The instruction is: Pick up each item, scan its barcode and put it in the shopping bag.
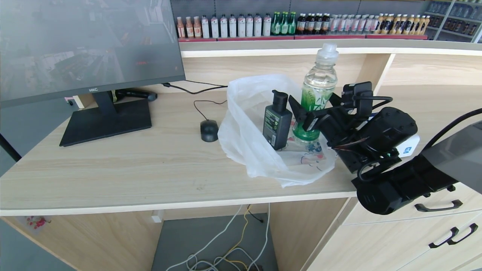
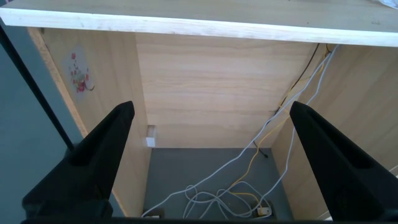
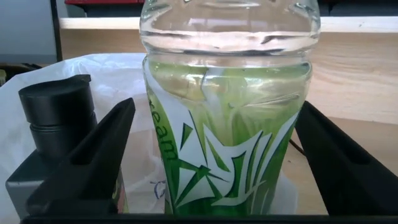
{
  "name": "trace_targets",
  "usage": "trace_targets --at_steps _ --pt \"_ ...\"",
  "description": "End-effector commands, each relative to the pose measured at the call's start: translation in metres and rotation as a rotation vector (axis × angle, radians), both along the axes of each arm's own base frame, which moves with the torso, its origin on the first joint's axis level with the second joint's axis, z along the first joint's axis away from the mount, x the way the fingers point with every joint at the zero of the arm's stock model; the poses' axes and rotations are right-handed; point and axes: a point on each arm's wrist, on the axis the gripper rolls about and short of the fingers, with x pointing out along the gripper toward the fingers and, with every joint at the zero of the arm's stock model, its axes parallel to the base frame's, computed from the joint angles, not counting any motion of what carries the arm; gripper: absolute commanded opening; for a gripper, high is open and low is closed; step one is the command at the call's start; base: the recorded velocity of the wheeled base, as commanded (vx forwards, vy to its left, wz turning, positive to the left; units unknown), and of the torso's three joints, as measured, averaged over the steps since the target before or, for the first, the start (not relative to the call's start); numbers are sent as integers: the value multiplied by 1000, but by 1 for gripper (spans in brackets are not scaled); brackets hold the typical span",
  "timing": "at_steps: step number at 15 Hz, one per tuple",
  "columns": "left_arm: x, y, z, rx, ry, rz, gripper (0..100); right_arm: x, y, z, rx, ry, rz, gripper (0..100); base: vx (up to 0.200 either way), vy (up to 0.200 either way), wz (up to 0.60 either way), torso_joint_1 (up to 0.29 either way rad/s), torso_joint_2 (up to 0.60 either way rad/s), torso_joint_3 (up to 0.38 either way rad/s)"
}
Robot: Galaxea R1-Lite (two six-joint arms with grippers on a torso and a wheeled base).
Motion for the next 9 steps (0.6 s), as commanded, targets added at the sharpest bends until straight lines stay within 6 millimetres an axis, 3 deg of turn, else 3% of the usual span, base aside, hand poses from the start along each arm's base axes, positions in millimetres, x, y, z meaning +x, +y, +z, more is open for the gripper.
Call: trace_targets --at_steps 1,6,9 --pt "0 0 0 0 -2 0 100 0 -1 0 1 0 -1 100 0 0 0 0 0 0" --pt "0 0 0 0 0 0 100 -7 -4 11 10 -22 -3 100 0 0 0 0 0 0" --pt "0 0 0 0 -2 0 100 -22 -10 28 23 -57 -4 100 0 0 0 0 0 0"
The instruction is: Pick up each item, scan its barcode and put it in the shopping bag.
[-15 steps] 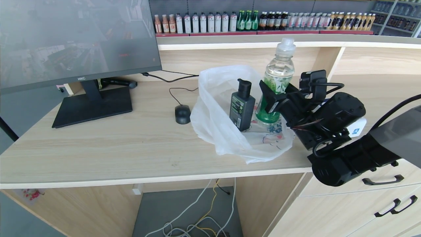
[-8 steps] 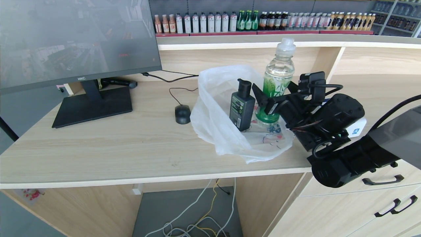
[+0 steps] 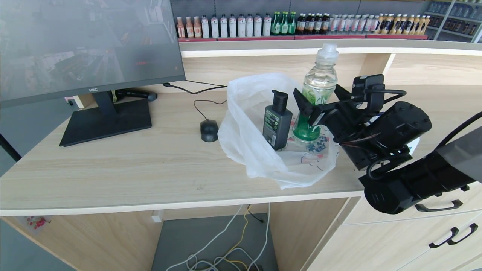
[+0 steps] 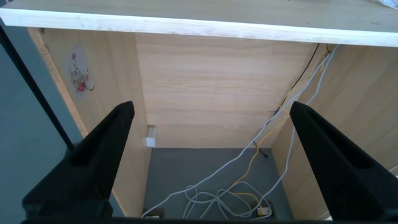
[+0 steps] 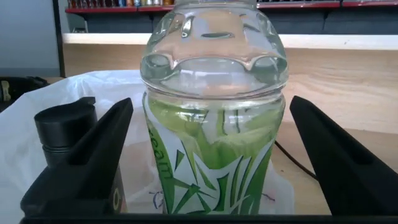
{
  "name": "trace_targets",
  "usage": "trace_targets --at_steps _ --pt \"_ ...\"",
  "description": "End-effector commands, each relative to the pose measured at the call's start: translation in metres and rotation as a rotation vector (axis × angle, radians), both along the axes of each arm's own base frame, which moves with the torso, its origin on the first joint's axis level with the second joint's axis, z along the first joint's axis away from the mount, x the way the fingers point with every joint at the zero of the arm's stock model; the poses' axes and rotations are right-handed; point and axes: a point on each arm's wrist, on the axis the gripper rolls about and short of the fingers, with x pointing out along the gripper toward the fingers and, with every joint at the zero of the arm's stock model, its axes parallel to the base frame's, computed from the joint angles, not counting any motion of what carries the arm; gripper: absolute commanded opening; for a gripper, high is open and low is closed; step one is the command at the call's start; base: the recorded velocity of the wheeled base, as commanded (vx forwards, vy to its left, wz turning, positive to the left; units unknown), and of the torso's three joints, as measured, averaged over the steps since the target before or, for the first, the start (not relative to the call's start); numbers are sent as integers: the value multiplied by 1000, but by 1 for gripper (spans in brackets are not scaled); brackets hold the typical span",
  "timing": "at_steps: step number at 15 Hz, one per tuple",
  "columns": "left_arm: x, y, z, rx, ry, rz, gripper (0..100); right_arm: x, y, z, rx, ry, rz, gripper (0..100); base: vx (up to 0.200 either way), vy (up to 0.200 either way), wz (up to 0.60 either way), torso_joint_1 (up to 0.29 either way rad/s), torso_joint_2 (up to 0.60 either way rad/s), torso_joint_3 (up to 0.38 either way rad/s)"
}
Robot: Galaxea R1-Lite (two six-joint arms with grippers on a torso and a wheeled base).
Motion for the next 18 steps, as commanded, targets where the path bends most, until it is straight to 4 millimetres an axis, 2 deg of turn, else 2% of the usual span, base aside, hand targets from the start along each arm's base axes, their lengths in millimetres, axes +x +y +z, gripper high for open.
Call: trace_targets --at_steps 1,3,5,6,7,8,9,10,11,13,16,18 --pt "0 0 0 0 -1 0 100 -16 -6 16 11 -31 0 100 0 0 0 0 0 0" --pt "0 0 0 0 -1 0 100 -40 -16 30 17 -48 4 100 0 0 0 0 0 0" --pt "0 0 0 0 -1 0 100 -71 -28 47 28 -80 19 100 0 0 0 0 0 0" --pt "0 0 0 0 0 0 100 -100 -39 57 39 -103 70 100 0 0 0 0 0 0" --pt "0 0 0 0 0 0 100 -117 -46 62 45 -117 93 100 0 0 0 0 0 0" --pt "0 0 0 0 -1 0 100 -156 -64 60 63 -113 108 100 0 0 0 0 0 0" --pt "0 0 0 0 -1 0 100 -176 -72 52 73 -92 114 100 0 0 0 0 0 0" --pt "0 0 0 0 -1 0 100 -208 -85 33 80 -44 126 100 0 0 0 0 0 0" --pt "0 0 0 0 0 0 100 -229 -94 19 75 -17 128 100 0 0 0 0 0 0" --pt "0 0 0 0 -1 0 100 -258 -104 -6 50 28 140 100 0 0 0 0 0 0" --pt "0 0 0 0 0 0 100 -263 -107 -12 23 85 136 100 0 0 0 0 0 0" --pt "0 0 0 1 0 0 100 -283 -114 -23 -15 163 128 100 0 0 0 0 0 0"
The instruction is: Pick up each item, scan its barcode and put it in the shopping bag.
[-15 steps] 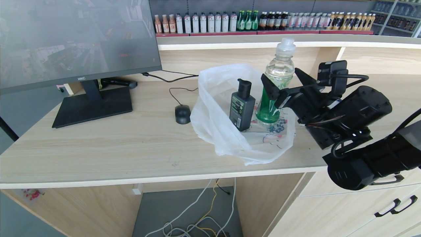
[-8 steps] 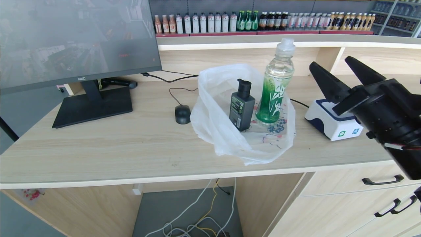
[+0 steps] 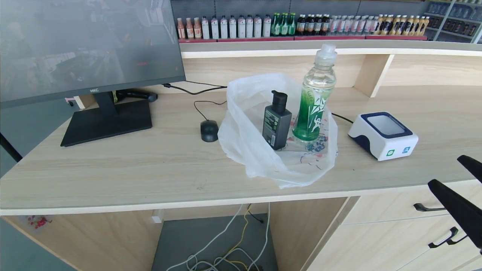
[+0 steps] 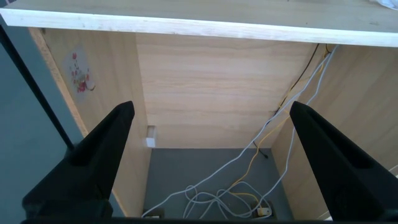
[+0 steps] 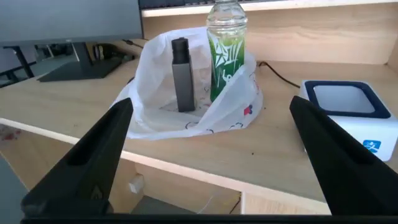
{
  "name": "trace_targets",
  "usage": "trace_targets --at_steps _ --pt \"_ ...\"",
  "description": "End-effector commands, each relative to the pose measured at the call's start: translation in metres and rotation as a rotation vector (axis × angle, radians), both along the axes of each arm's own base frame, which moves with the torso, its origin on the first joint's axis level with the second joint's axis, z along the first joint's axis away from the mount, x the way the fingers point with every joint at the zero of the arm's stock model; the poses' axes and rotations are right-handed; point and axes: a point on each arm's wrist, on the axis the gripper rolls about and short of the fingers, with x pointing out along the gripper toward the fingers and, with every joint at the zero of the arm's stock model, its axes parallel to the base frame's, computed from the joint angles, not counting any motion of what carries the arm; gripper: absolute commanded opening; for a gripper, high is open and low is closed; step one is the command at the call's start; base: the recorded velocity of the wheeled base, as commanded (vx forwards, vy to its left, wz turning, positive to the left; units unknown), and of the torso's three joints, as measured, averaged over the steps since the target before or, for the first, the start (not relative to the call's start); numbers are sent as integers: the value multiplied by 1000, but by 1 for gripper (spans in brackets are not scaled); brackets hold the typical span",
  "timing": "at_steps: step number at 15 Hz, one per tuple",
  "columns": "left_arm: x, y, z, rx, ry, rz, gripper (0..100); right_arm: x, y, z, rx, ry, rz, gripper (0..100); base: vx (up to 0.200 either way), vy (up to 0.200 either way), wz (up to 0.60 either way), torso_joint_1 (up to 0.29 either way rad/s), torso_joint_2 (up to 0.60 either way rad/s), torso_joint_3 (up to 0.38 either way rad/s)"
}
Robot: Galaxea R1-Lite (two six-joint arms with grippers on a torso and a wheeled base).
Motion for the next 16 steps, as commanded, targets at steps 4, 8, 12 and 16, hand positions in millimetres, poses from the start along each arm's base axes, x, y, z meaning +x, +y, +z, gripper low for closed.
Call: trace_targets --at_steps 4,8,12,16 --pt "0 0 0 19 0 -1 100 -75 -29 -47 -72 156 0 100 0 0 0 0 0 0" --pt "0 0 0 9 0 0 100 -106 -42 -97 -171 270 -8 100 0 0 0 0 0 0" --pt "0 0 0 0 0 0 100 -102 -40 -100 -160 368 -259 100 0 0 0 0 0 0" --pt "0 0 0 1 0 0 100 -96 -37 -99 -135 466 -499 100 0 0 0 0 0 0"
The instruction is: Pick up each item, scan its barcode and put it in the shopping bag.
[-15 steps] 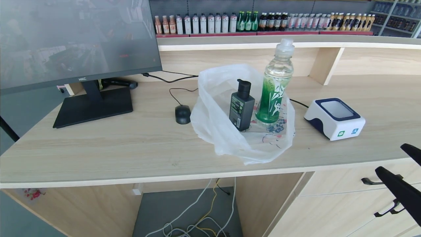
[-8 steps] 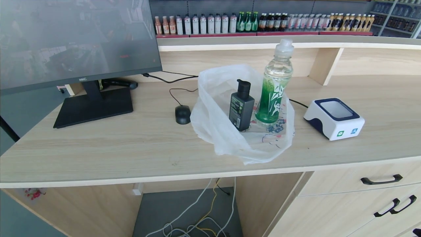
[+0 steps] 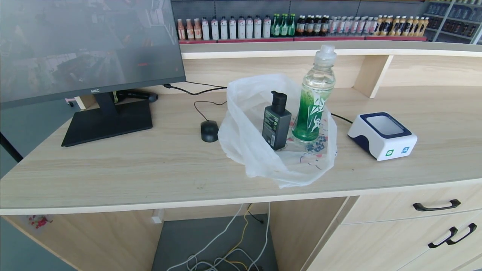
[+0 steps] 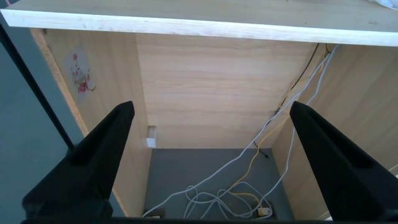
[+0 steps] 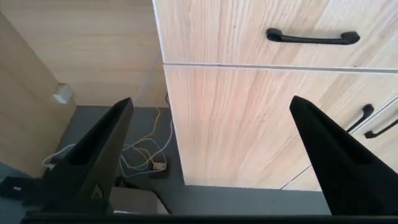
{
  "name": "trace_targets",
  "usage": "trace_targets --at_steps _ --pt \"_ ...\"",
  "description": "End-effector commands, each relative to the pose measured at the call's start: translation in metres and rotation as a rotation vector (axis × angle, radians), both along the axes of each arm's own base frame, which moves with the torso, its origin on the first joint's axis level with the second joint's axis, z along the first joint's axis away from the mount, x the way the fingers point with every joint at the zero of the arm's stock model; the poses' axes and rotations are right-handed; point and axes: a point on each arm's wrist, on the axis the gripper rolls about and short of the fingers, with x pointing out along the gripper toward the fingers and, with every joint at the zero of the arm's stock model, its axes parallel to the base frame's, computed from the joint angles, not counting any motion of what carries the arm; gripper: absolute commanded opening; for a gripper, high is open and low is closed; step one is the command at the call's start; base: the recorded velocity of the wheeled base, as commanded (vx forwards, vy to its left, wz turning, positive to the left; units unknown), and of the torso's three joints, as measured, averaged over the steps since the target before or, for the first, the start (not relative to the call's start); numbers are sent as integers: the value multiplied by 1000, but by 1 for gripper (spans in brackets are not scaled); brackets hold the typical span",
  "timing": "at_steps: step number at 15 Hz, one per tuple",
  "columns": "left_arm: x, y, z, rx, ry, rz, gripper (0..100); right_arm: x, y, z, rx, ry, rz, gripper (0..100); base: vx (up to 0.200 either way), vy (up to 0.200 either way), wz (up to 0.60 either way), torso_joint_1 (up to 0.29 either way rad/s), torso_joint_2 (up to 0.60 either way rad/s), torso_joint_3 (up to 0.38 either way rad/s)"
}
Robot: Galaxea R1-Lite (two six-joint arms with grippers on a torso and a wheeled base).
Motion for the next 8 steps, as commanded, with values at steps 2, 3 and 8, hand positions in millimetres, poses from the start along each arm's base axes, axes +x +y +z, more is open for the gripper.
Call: trace_targets --at_steps 2,3,8 --pt "0 0 0 -2 -1 0 100 -5 1 -1 -12 -58 -79 100 0 0 0 0 0 0" --pt "0 0 0 -3 -1 0 100 -8 1 -2 -29 -104 -70 100 0 0 0 0 0 0" --pt "0 0 0 1 -2 0 100 -11 0 -3 10 -136 -48 100 0 0 0 0 0 0"
